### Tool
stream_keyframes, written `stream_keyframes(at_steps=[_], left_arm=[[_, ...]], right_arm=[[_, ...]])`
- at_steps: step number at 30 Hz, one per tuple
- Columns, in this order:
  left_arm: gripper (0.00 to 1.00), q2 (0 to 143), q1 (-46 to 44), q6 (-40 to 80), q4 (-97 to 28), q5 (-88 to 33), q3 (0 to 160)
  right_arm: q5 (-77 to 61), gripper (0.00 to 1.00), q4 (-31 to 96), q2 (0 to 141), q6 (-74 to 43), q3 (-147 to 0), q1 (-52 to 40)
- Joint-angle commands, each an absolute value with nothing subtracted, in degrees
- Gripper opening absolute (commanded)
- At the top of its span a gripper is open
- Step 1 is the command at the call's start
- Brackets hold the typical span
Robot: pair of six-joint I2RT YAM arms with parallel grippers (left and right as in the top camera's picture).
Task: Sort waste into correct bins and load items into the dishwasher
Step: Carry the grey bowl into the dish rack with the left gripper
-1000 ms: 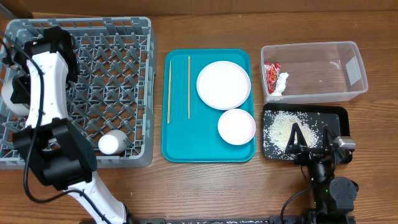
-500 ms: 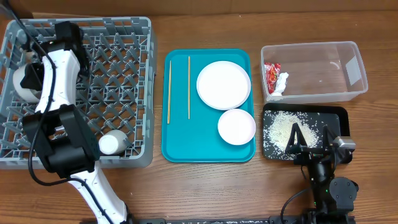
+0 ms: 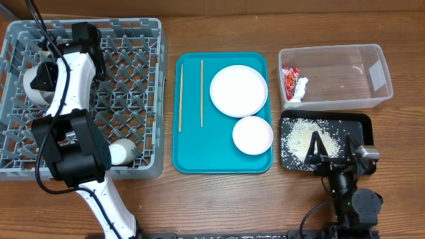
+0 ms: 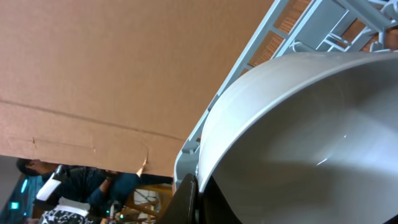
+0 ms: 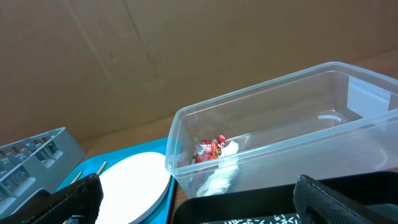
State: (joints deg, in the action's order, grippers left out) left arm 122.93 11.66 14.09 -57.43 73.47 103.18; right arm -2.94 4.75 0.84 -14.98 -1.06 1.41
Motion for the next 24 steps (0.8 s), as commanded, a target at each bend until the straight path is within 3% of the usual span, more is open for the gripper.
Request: stream_keyframes(at_steps=[1, 7, 9, 13, 14, 19, 24], left_arm=[[0.04, 124.4, 11.2, 11.3, -56.6, 72.0, 101.3], [0.04, 124.4, 8.5, 8.8, -54.0, 72.1, 98.3], [0.09, 124.4, 7.4, 8.8, -53.8, 73.3, 97.2], [0.65, 124.3, 7.1, 8.8, -53.9, 78.3, 97.1], [0.70, 124.0, 7.1, 8.8, -53.9, 80.1, 97.2], [0.74, 120.8, 5.9, 8.8, -53.9, 80.3, 97.3], [0.80, 111.2, 1.7, 9.8, -53.9, 72.7, 98.9]], right_arm=[[-2.7, 1.00, 4.5, 0.2, -15.0, -0.4, 1.6], [-2.7, 1.00, 4.5, 0.2, -15.0, -0.4, 1.6], [-2.7, 1.00, 4.5, 0.2, -15.0, -0.4, 1.6], [-2.6, 1.00, 4.5, 0.2, -15.0, -0.4, 1.6], [-2.7, 1.00, 4.5, 0.2, -15.0, -0.4, 1.6], [-2.7, 1.00, 4.5, 0.2, -15.0, -0.4, 1.6], [-2.7, 1.00, 4.5, 0.2, -15.0, -0.4, 1.6]])
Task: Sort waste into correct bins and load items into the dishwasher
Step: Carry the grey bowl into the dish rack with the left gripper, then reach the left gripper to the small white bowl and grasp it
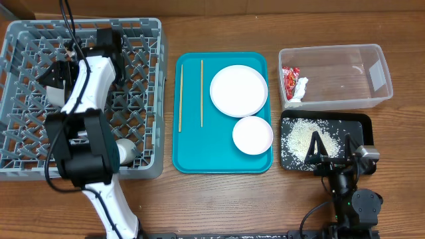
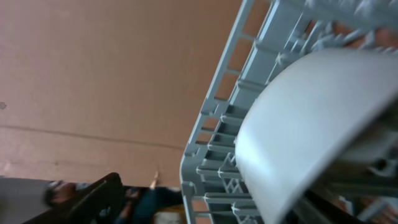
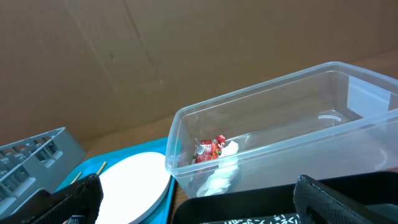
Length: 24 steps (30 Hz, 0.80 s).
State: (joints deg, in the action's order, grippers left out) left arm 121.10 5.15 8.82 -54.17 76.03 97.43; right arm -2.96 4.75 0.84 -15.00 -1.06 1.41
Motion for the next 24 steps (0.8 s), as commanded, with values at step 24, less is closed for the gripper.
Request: stream_keyframes(at_steps=[24], left_arm=[[0.61, 104.7, -35.8, 21.1, -59.1, 0.5, 99.3]], right_arm=[[-2.6, 1.00, 4.5, 0.2, -15.0, -0.4, 1.6]])
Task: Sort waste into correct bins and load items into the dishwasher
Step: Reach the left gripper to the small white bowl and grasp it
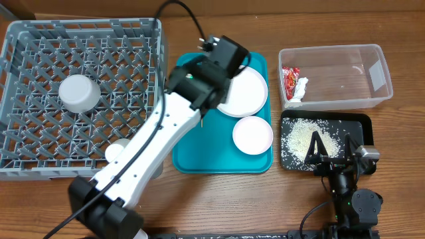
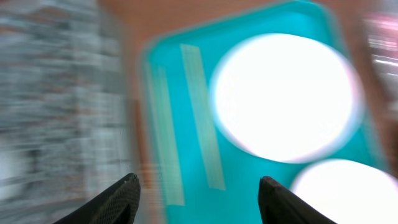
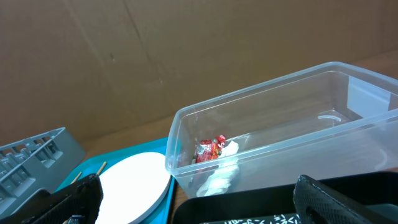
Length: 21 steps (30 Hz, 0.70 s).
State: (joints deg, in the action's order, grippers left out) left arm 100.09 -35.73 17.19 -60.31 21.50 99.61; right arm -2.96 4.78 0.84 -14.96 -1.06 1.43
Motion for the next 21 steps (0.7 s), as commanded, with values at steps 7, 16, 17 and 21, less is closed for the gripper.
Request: stream_keyframes(at_steps=[7, 16, 17, 21], left_arm=[[0.53, 113.2, -36.5, 23.2, -61.2, -11.3, 99.3], [0.49, 121.9, -37.6, 23.2, -62.7, -5.6, 99.2], [0.45, 123.6, -37.6, 23.2, -63.3, -5.6, 99.2], [0.24, 127.2, -37.5, 23.2, -65.3, -5.6, 99.2]], right_arm=[[-2.7, 1.00, 4.5, 0.2, -15.0, -0.4, 1.6], [-2.7, 1.00, 4.5, 0.2, -15.0, -0.4, 1.6], [-2.7, 1.00, 4.5, 0.2, -15.0, -0.4, 1.6], [-2.6, 1.00, 4.5, 0.2, -15.0, -0.4, 1.6]])
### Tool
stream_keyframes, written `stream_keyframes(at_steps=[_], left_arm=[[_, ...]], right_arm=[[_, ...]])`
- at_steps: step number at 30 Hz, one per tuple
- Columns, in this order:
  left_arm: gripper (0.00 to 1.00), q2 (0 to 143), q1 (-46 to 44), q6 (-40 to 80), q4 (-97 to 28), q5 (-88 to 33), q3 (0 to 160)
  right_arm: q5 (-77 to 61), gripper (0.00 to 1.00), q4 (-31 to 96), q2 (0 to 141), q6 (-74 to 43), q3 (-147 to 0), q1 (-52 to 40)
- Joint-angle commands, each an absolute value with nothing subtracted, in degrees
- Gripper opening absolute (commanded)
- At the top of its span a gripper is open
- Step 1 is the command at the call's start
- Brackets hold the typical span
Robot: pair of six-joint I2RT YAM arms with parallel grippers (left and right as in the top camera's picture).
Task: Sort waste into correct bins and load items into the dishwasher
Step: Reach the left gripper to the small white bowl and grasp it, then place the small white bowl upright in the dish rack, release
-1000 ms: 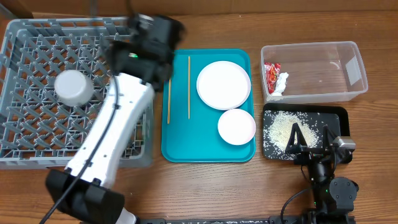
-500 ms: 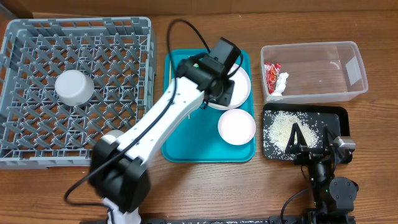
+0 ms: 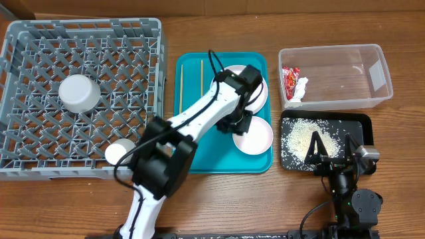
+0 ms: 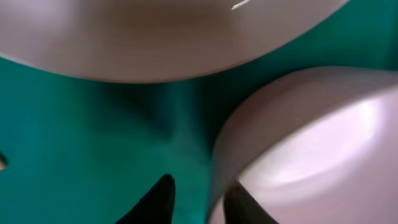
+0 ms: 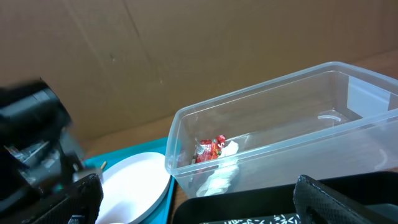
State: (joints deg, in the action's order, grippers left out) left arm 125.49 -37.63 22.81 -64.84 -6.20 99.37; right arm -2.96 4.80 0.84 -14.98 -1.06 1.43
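A small white bowl sits on the teal tray, just in front of a large white plate. My left gripper is down at the bowl's left rim. In the left wrist view the left gripper straddles the small white bowl's rim, one finger inside and one outside over the tray, with a gap still showing. Two chopsticks lie on the tray's left side. My right gripper rests open over the black tray of rice.
A grey dish rack on the left holds an upturned white cup and a second cup near its front edge. A clear bin at the back right holds a red wrapper and white paper.
My left gripper was wide open above the tray near the large plate. Now it is low at the small bowl's left rim with its fingers closer together. The right arm is unchanged.
My left gripper was at the rack's left side with a white cup against its fingers, and stayed there at the following moment. Then the cup stood upturned in the rack alone and the arm was over the teal tray. Now the gripper straddles the small bowl's rim.
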Motion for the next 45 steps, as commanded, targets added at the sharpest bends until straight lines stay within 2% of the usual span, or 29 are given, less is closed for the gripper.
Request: stream_keyframes(at_steps=[1, 4, 5, 9, 10, 11, 14, 18, 23, 26, 28, 34, 37, 42, 45], left_arm=[[0.21, 126.9, -37.4, 23.2, -65.1, -5.4, 99.2], [0.20, 124.9, -37.3, 23.2, -64.6, -4.7, 99.2], [0.24, 124.1, -37.3, 23.2, -64.7, -4.0, 99.2], [0.54, 121.2, -37.2, 22.5, -64.9, -2.5, 99.2], [0.58, 120.9, -37.2, 22.3, -65.1, -2.5, 99.2], [0.58, 120.7, -37.2, 22.3, -65.6, -2.6, 99.2], [0.47, 121.1, -37.3, 22.3, -66.2, -3.0, 98.5], [0.37, 121.5, -37.4, 22.4, -63.9, -3.2, 95.8], [0.40, 121.5, -37.1, 22.6, -62.3, -3.7, 93.0], [0.23, 121.5, -37.1, 22.5, -62.1, -3.6, 92.7], [0.06, 121.4, -37.0, 22.5, -62.0, -3.6, 93.1], [0.04, 118.8, -36.7, 22.6, -74.0, 8.8, 104.4], [0.04, 113.4, -35.1, 25.0, -84.8, 23.0, 111.7], [0.04, 103.7, -24.4, 29.3, -95.0, 48.3, 114.9], [0.04, 101.8, -17.1, 30.8, -95.0, 53.7, 114.9]], right_arm=[[-2.7, 1.00, 4.5, 0.2, -15.0, -0.4, 1.6], [-2.7, 1.00, 4.5, 0.2, -15.0, -0.4, 1.6], [-2.7, 1.00, 4.5, 0.2, -15.0, -0.4, 1.6], [-2.7, 1.00, 4.5, 0.2, -15.0, -0.4, 1.6], [-2.7, 1.00, 4.5, 0.2, -15.0, -0.4, 1.6], [-2.6, 1.00, 4.5, 0.2, -15.0, -0.4, 1.6], [-2.6, 1.00, 4.5, 0.2, -15.0, -0.4, 1.6], [-2.7, 1.00, 4.5, 0.2, -15.0, -0.4, 1.6], [-2.7, 1.00, 4.5, 0.2, -15.0, -0.4, 1.6], [-2.7, 1.00, 4.5, 0.2, -15.0, -0.4, 1.6], [-2.7, 1.00, 4.5, 0.2, -15.0, -0.4, 1.6], [-2.7, 1.00, 4.5, 0.2, -15.0, -0.4, 1.6], [-2.7, 1.00, 4.5, 0.2, -15.0, -0.4, 1.6], [-2.7, 1.00, 4.5, 0.2, -15.0, -0.4, 1.6], [-2.7, 1.00, 4.5, 0.2, -15.0, -0.4, 1.6]])
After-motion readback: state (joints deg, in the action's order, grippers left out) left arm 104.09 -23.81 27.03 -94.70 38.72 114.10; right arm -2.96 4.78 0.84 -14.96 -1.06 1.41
